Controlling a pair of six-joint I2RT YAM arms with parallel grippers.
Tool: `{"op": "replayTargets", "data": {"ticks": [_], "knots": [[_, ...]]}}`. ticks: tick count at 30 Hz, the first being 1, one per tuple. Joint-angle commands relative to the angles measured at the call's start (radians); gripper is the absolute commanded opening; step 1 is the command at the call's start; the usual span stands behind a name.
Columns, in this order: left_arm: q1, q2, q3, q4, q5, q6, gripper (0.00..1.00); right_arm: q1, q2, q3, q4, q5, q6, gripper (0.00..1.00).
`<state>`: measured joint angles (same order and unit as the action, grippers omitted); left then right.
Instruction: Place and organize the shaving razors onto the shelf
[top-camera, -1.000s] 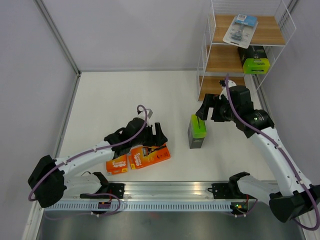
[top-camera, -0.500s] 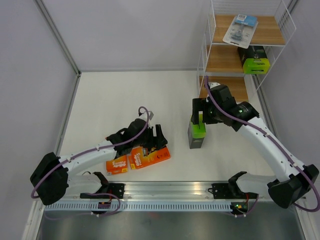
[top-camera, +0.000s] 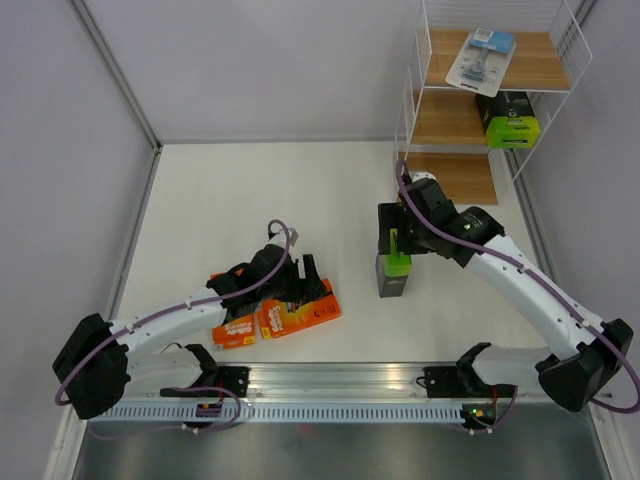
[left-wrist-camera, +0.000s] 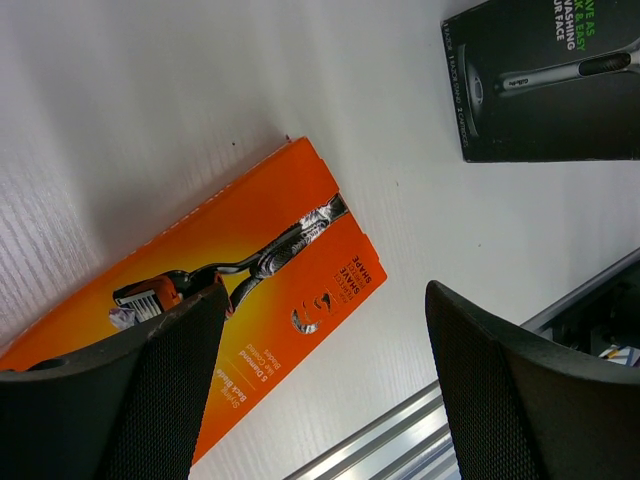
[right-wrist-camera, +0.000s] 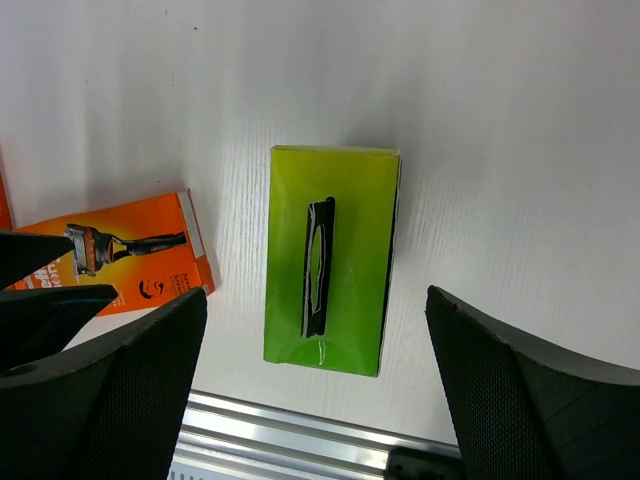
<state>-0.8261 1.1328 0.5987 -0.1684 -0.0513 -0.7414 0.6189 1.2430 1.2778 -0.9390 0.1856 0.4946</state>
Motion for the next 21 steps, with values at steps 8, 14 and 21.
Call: {"op": "replayTargets", "data": {"ticks": [8, 14, 21], "knots": [[-0.001, -0.024, -0.007, -0.013, -0.021, -0.023, 0.86, 0.065, 0.073, -0.02, -0.003, 0.115, 0.055, 0.95], [-0.001, -0.022, -0.033, -0.014, -0.028, -0.027, 0.86, 0.074, 0.113, -0.011, -0.012, 0.138, 0.056, 0.8], [-0.001, -0.028, -0.031, -0.025, -0.035, -0.016, 0.86, 0.077, 0.124, -0.035, 0.002, 0.143, 0.075, 0.78]]}}
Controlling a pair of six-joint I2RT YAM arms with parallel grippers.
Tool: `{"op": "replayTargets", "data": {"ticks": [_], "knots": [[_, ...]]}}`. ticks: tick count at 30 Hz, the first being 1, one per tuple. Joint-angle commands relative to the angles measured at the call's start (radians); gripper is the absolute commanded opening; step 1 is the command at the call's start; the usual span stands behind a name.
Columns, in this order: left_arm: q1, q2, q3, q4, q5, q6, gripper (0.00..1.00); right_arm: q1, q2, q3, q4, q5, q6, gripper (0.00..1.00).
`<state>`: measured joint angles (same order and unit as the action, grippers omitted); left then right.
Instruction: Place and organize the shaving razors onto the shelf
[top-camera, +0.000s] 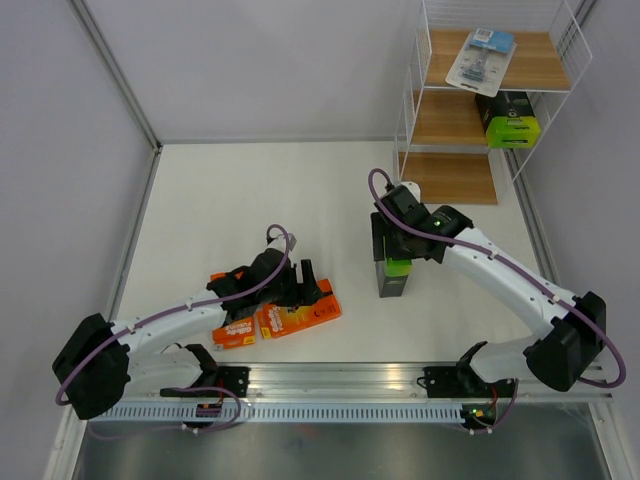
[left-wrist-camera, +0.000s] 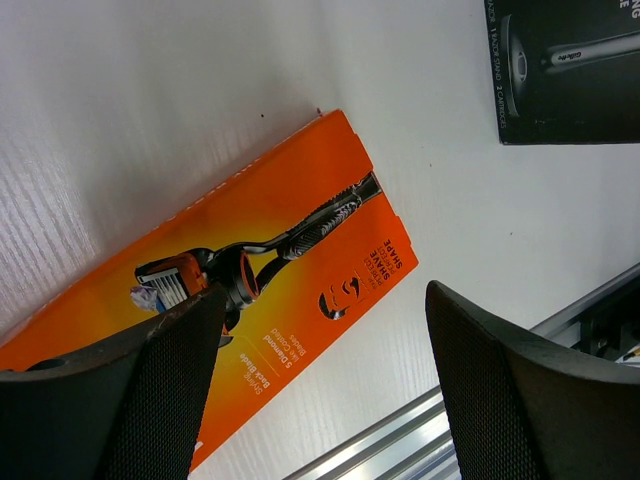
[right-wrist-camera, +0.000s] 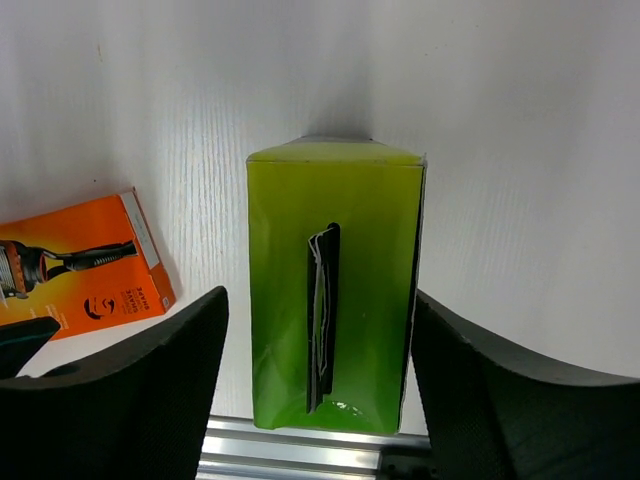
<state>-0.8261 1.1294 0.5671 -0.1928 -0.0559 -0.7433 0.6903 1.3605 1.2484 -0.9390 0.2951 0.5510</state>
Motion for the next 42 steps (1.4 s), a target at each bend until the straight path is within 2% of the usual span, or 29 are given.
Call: {"op": "replayTargets", "data": {"ticks": [1, 2, 3, 4, 8, 11, 15, 22, 26, 28, 32, 36, 41, 42], "knots": [[-0.001, -0.026, 0.004, 0.001, -0.033, -0.01, 0.86, 0.006, 0.008, -0.009, 0.003, 0.035, 0.02, 0.75], [-0.001, -0.025, 0.005, 0.0, -0.033, -0.008, 0.86, 0.006, 0.008, -0.007, 0.002, 0.036, 0.017, 0.69], [-0.001, -0.026, 0.007, 0.0, -0.033, -0.008, 0.86, 0.006, 0.009, -0.007, 0.003, 0.041, 0.013, 0.58], [-0.001, -0.026, 0.007, 0.0, -0.033, -0.004, 0.86, 0.006, 0.011, -0.007, 0.008, 0.042, 0.012, 0.54], [-0.001, -0.026, 0.008, -0.002, -0.041, 0.004, 0.86, 0.006, 0.034, -0.004, 0.019, 0.039, 0.003, 0.51], [-0.001, -0.029, 0.019, -0.016, -0.045, 0.016, 0.86, 0.006, 0.058, 0.014, 0.0, 0.056, -0.003, 0.4], [-0.001, -0.045, 0.025, -0.031, -0.055, 0.024, 0.86, 0.006, 0.01, 0.081, -0.012, 0.107, 0.015, 0.42], [-0.001, -0.065, 0.043, -0.048, -0.07, 0.045, 0.87, -0.075, -0.185, 0.14, 0.087, 0.053, 0.13, 0.4], [-0.001, -0.071, 0.048, -0.054, -0.073, 0.053, 0.87, -0.196, -0.364, 0.057, 0.216, 0.03, 0.231, 0.4], [-0.001, -0.083, 0.051, -0.057, -0.073, 0.055, 0.87, -0.25, -0.403, 0.025, 0.241, 0.059, 0.274, 0.4], [-0.001, -0.114, 0.043, -0.069, -0.081, 0.059, 0.87, -0.27, -0.507, -0.02, 0.259, 0.185, 0.415, 0.4], [-0.001, -0.144, 0.039, -0.076, -0.096, 0.067, 0.88, -0.27, -0.615, -0.124, 0.446, 0.237, 0.484, 0.39], [-0.001, -0.148, 0.051, -0.077, -0.101, 0.081, 0.88, -0.268, -0.633, -0.191, 0.603, 0.274, 0.498, 0.39], [-0.001, -0.145, 0.056, -0.079, -0.096, 0.087, 0.88, -0.27, -0.638, -0.21, 0.633, 0.294, 0.509, 0.36]]}}
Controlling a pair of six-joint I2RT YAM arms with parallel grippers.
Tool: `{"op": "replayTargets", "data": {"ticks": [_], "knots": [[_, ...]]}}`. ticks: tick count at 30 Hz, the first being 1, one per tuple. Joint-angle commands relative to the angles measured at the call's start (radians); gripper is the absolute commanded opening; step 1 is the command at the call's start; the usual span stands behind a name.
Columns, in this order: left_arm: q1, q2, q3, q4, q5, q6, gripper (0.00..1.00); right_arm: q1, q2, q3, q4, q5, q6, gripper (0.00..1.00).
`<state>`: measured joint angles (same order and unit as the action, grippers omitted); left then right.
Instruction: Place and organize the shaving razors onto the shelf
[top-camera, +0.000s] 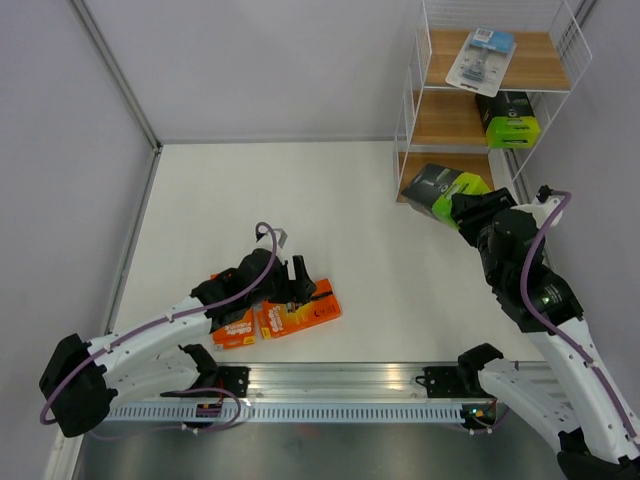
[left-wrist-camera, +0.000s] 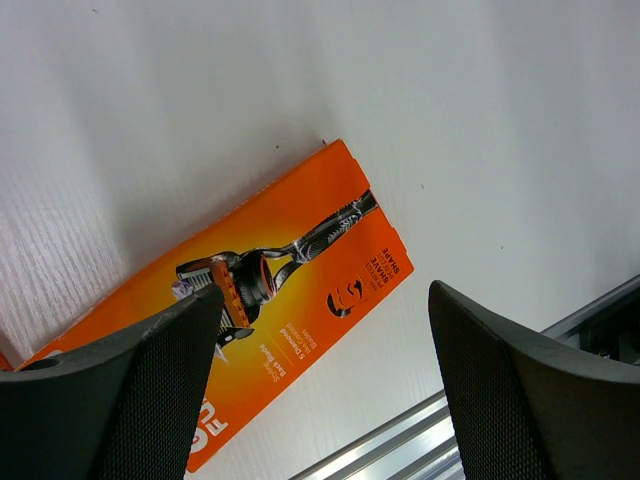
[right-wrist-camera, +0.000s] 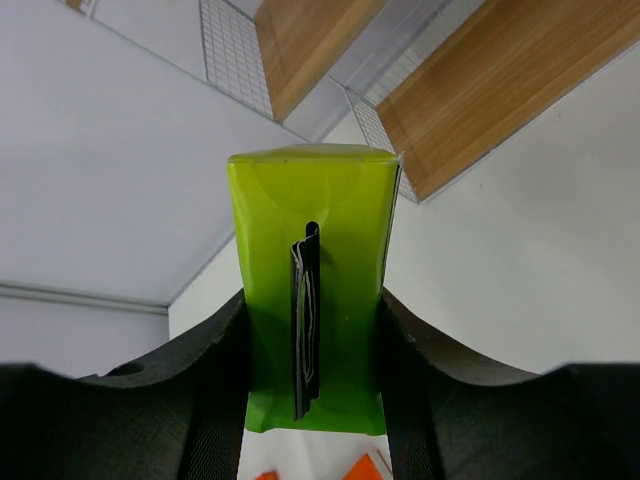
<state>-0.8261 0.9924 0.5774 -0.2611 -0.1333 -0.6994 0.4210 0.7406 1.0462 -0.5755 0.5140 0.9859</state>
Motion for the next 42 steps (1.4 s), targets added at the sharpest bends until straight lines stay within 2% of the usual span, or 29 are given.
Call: {"op": "replayTargets", "data": {"ticks": [1, 3, 5, 7, 12, 20, 29, 37, 42], "knots": [[0.001, -0.006, 0.052, -0.012, -0.017, 0.044, 0.88, 0.001, -0.026, -0.02, 0.296, 0.099, 0.095, 0.35], [0.001, -0.012, 0.052, -0.017, -0.019, 0.047, 0.88, -0.001, -0.062, -0.072, 0.392, 0.162, 0.1, 0.34], [0.001, -0.015, 0.055, -0.02, -0.019, 0.047, 0.88, -0.001, -0.079, -0.087, 0.413, 0.229, 0.109, 0.35], [-0.001, -0.015, 0.064, -0.023, -0.014, 0.054, 0.89, -0.001, -0.079, -0.086, 0.427, 0.254, 0.102, 0.35], [-0.001, 0.006, 0.096, -0.04, -0.008, 0.09, 0.89, -0.001, -0.072, -0.135, 0.595, 0.267, 0.105, 0.36], [-0.001, 0.028, 0.122, -0.05, 0.004, 0.089, 0.89, -0.001, -0.017, -0.164, 0.709, 0.362, 0.154, 0.34], [0.001, 0.043, 0.14, -0.059, -0.006, 0.1, 0.89, -0.001, 0.095, -0.196, 0.864, 0.363, 0.188, 0.33], [0.001, 0.084, 0.202, -0.099, -0.032, 0.149, 0.89, -0.001, 0.192, -0.209, 0.928, 0.44, 0.235, 0.34], [0.001, 0.103, 0.237, -0.106, -0.048, 0.179, 0.89, -0.001, 0.308, -0.207, 1.026, 0.425, 0.261, 0.34]]}}
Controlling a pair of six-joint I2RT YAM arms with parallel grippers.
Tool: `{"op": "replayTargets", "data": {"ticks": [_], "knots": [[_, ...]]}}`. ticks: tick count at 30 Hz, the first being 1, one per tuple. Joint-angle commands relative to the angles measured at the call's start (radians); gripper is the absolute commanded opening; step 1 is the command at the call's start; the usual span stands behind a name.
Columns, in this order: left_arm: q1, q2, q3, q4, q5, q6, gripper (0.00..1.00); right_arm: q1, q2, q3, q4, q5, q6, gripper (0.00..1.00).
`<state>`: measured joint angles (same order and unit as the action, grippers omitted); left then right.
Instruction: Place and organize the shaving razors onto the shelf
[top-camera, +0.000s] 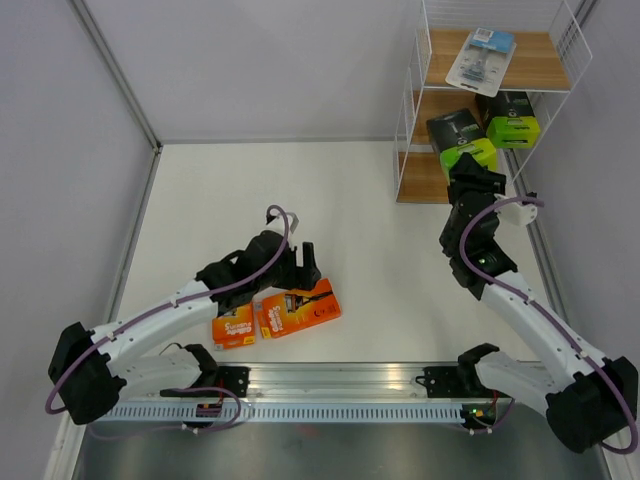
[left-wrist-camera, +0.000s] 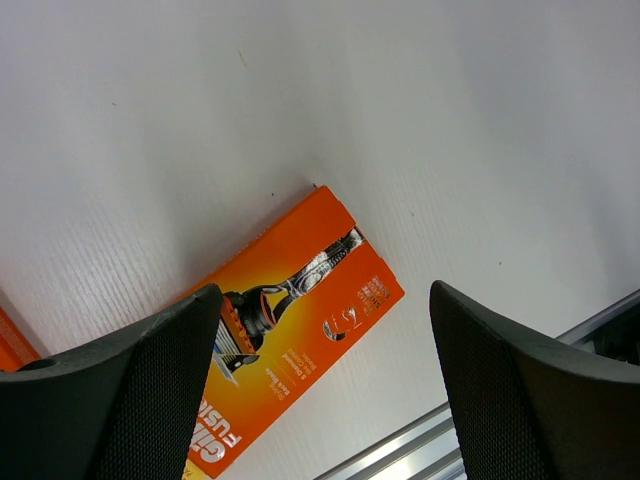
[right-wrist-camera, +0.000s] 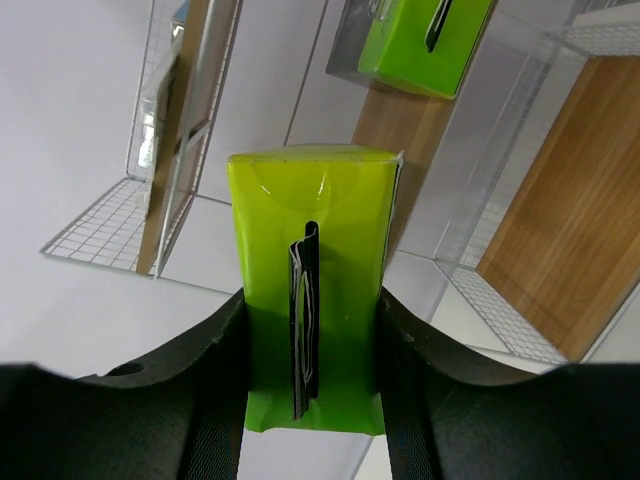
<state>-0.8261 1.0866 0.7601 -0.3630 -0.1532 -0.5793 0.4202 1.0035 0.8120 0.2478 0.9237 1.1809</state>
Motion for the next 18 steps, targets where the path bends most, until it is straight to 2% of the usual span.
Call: {"op": "replayTargets", "data": {"ticks": [1, 4, 7, 10, 18], "knots": [[0.001, 0.016, 0.065, -0.005, -0.029, 0.064, 0.89, 0.0, 0.064, 0.03, 0.232, 0.012, 0.084, 0.34], [0.002, 0.032, 0.093, -0.019, -0.045, 0.081, 0.89, -0.006, 0.139, 0.044, 0.307, -0.019, 0.1, 0.34], [0.004, 0.047, 0.107, -0.022, -0.06, 0.087, 0.9, -0.012, 0.208, 0.087, 0.295, -0.025, 0.123, 0.34], [0.008, 0.065, 0.123, -0.024, -0.066, 0.088, 0.9, -0.014, 0.253, 0.072, 0.301, 0.039, 0.195, 0.38], [0.012, 0.17, 0.197, -0.03, -0.054, 0.11, 0.9, -0.023, 0.38, 0.082, 0.364, 0.116, 0.272, 0.39]]}}
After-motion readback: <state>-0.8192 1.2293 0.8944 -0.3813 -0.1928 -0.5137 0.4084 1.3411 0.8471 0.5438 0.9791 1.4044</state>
